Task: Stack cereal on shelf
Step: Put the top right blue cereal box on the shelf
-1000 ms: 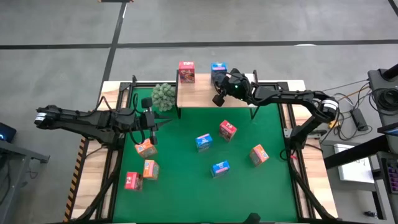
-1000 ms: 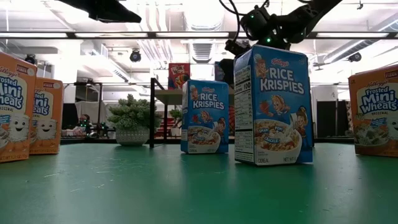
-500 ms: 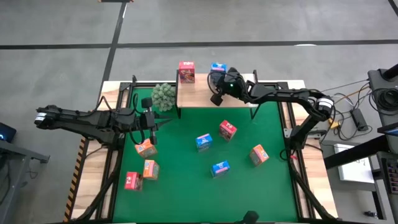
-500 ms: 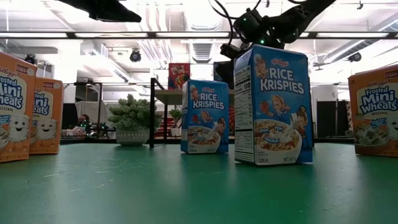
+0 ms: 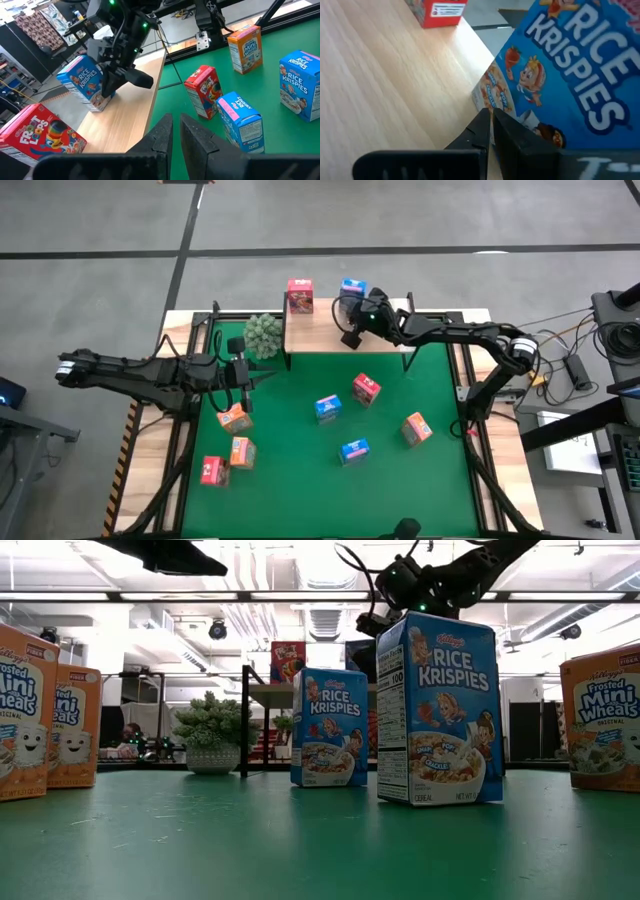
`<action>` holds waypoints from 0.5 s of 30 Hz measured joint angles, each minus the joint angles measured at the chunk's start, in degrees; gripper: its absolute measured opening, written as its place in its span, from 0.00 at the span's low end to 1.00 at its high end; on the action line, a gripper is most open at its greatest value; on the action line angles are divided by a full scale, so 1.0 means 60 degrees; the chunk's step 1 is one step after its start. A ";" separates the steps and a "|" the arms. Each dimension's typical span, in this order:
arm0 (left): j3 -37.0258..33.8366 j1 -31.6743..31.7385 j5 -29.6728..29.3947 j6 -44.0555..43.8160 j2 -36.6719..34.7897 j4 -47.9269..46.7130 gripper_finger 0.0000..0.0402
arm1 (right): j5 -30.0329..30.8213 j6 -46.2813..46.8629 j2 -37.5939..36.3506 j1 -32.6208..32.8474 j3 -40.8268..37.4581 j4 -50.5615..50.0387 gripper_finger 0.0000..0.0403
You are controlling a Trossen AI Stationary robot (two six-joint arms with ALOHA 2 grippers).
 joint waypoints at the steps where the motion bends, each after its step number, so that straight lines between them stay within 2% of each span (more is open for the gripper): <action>1: 0.0000 -0.0001 0.0000 0.0000 0.0000 0.0003 0.04 | 0.0067 -0.0010 -0.0003 0.0000 0.0000 0.0012 0.03; 15: 0.0000 0.0002 -0.0003 -0.0004 0.0000 -0.0001 0.04 | 0.0172 -0.0304 -0.0166 0.0000 0.0000 -0.0326 0.03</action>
